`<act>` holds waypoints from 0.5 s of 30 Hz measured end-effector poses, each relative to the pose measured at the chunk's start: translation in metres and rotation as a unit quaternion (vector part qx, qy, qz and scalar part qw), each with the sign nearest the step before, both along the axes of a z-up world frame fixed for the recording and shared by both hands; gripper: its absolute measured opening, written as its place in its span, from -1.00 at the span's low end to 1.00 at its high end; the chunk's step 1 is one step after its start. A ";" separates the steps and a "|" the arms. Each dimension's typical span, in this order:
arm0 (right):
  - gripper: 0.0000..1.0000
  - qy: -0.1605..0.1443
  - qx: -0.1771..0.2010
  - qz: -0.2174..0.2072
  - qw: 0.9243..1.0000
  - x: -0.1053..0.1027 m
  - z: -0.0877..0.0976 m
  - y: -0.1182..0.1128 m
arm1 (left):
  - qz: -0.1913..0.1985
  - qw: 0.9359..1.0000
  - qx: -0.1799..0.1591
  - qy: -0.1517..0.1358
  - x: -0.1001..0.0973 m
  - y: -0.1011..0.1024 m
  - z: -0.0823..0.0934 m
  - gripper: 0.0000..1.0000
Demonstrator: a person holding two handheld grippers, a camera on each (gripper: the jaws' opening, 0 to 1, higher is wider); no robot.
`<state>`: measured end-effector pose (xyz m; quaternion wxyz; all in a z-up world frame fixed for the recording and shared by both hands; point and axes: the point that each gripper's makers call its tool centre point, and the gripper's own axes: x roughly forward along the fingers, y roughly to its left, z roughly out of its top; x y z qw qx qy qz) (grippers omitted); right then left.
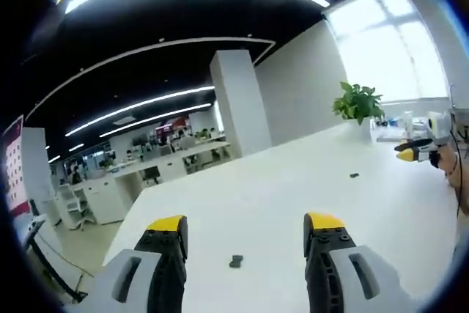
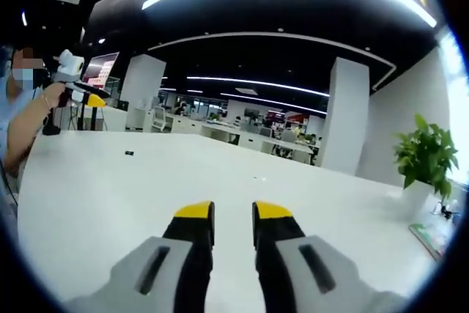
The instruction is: Snap the two parts of the plastic buckle together until the buckle closes and remains connected.
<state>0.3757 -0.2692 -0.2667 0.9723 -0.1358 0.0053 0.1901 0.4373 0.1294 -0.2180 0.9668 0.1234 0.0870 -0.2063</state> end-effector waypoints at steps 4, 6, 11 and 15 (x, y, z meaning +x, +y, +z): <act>-0.59 0.006 0.000 0.004 1.000 0.000 -0.002 0.002 | -0.010 0.999 0.031 0.028 0.016 -0.002 -0.006 0.30; -0.59 0.008 0.000 0.007 1.000 -0.001 -0.003 0.003 | -0.011 0.997 0.048 0.065 0.025 0.000 -0.019 0.30; -0.59 0.007 0.002 0.015 1.000 -0.002 -0.001 0.008 | -0.005 0.989 0.097 0.109 0.048 0.007 -0.040 0.21; -0.59 0.006 0.000 0.015 1.000 -0.003 -0.001 0.007 | -0.029 0.982 0.105 0.152 0.059 0.002 -0.058 0.21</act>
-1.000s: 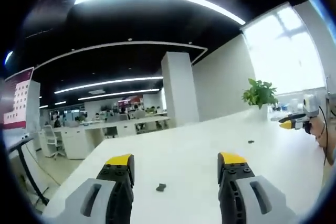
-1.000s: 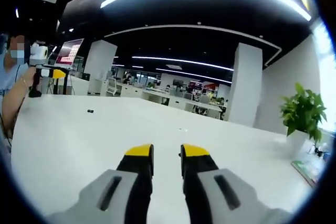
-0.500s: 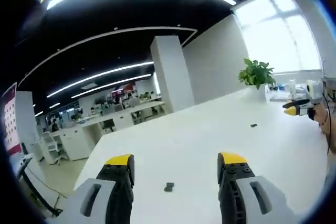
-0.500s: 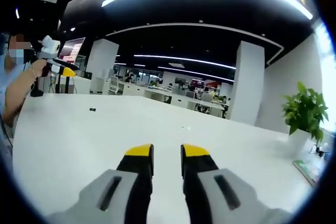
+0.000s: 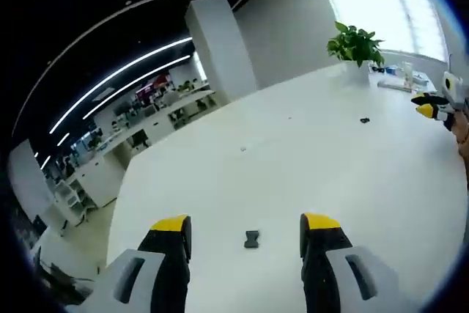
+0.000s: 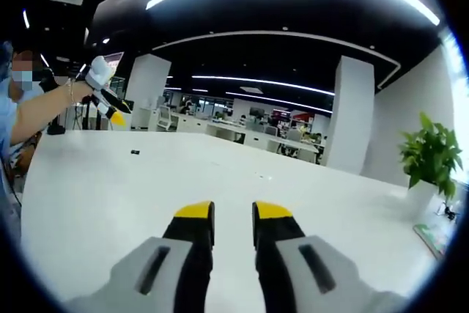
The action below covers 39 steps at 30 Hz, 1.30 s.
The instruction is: Snap the two parts of the plastic buckle together until the buckle closes and remains connected.
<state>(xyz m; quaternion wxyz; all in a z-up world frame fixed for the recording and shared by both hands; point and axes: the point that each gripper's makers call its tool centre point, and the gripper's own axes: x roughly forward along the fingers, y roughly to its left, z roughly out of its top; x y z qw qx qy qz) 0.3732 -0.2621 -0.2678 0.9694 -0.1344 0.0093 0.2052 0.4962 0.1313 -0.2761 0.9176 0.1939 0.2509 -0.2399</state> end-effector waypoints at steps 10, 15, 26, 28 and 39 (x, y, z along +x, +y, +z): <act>-0.59 0.002 -0.005 0.006 1.000 0.000 -0.002 0.003 | 0.000 0.996 0.018 0.084 0.024 0.004 -0.034 0.11; -0.59 0.005 -0.004 0.003 1.000 0.001 -0.003 0.001 | -0.004 0.989 0.018 0.146 0.026 0.002 -0.053 0.01; -0.58 0.015 -0.010 -0.005 1.000 0.005 -0.009 -0.003 | 0.012 0.980 0.034 0.197 0.041 0.009 -0.084 -0.04; -0.58 0.015 -0.009 -0.007 1.000 0.005 -0.010 -0.004 | 0.014 0.978 0.029 0.204 0.038 0.010 -0.090 -0.06; -0.58 0.017 -0.013 -0.011 1.000 0.005 -0.010 -0.007 | 0.001 0.974 -0.009 0.226 0.036 0.004 -0.096 -0.44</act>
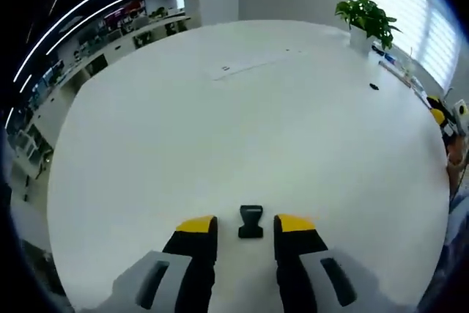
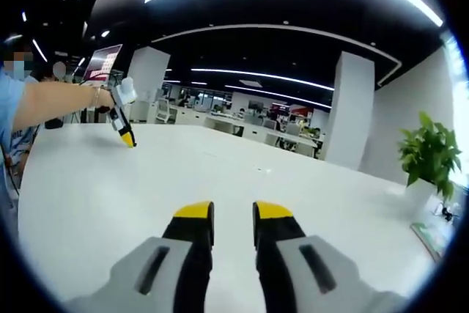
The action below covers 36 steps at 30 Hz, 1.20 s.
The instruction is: Snap the two parts of the plastic buckle together until the buckle closes and remains connected.
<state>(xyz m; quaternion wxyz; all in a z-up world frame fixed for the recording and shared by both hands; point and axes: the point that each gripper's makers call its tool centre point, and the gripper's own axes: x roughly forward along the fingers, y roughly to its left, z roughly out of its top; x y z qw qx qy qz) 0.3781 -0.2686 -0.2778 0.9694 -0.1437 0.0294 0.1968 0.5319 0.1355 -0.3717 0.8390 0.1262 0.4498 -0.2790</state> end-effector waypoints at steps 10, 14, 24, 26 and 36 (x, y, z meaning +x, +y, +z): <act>-0.58 0.006 -0.003 0.002 1.000 0.000 -0.003 0.001 | 0.003 1.000 0.020 0.017 -0.025 -0.012 -0.005 -0.76; -0.58 0.005 -0.002 0.004 1.000 -0.001 -0.002 0.002 | 0.011 0.999 0.029 0.027 -0.029 -0.014 -0.007 -0.77; -0.58 0.008 -0.004 0.007 1.000 -0.001 -0.003 0.004 | 0.041 0.998 0.032 0.046 -0.024 -0.011 -0.006 -0.79; -0.58 0.008 -0.004 0.008 1.000 -0.001 -0.003 0.004 | 0.040 0.997 0.033 0.050 -0.021 -0.010 -0.005 -0.79; -0.58 0.007 -0.003 0.010 1.000 -0.002 -0.002 0.005 | 0.033 0.997 0.040 0.055 -0.041 -0.023 -0.003 -0.81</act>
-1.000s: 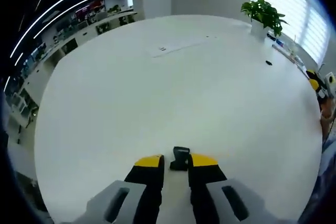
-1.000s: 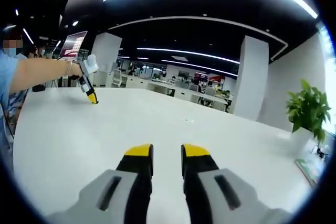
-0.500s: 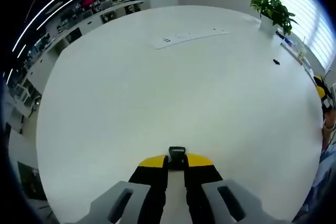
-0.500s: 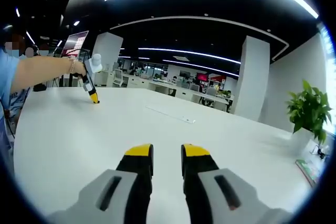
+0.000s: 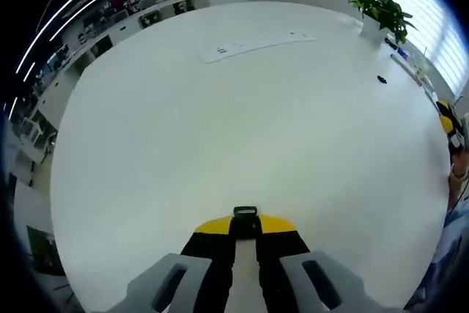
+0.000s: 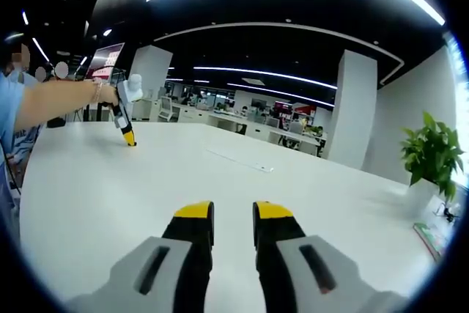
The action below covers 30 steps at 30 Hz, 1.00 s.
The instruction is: Snap the two parts of the plastic buckle together until the buckle closes and remains connected.
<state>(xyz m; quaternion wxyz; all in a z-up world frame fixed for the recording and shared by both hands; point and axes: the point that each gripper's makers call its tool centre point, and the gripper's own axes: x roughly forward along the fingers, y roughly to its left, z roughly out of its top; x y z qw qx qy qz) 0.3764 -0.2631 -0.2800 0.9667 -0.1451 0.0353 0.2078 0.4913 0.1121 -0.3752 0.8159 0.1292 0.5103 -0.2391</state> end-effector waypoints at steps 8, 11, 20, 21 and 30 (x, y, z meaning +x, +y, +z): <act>-0.58 0.001 0.001 0.001 1.000 -0.001 0.000 0.002 | -0.024 1.000 -0.012 -0.001 -0.019 -0.010 0.003 -0.81; -0.58 0.003 0.000 0.002 1.000 -0.001 -0.001 0.003 | -0.036 0.999 -0.011 -0.001 -0.033 -0.016 0.002 -0.81; -0.58 0.005 -0.001 0.004 1.000 -0.001 -0.002 0.003 | -0.073 0.997 -0.010 -0.015 -0.047 -0.021 0.005 -0.81; -0.58 0.005 -0.001 0.003 1.000 -0.001 -0.002 0.003 | -0.084 0.996 -0.013 -0.013 -0.052 -0.023 0.005 -0.81; -0.58 0.000 0.000 0.005 1.000 -0.001 0.000 0.002 | -0.164 0.986 -0.011 -0.012 -0.091 -0.041 0.003 -0.81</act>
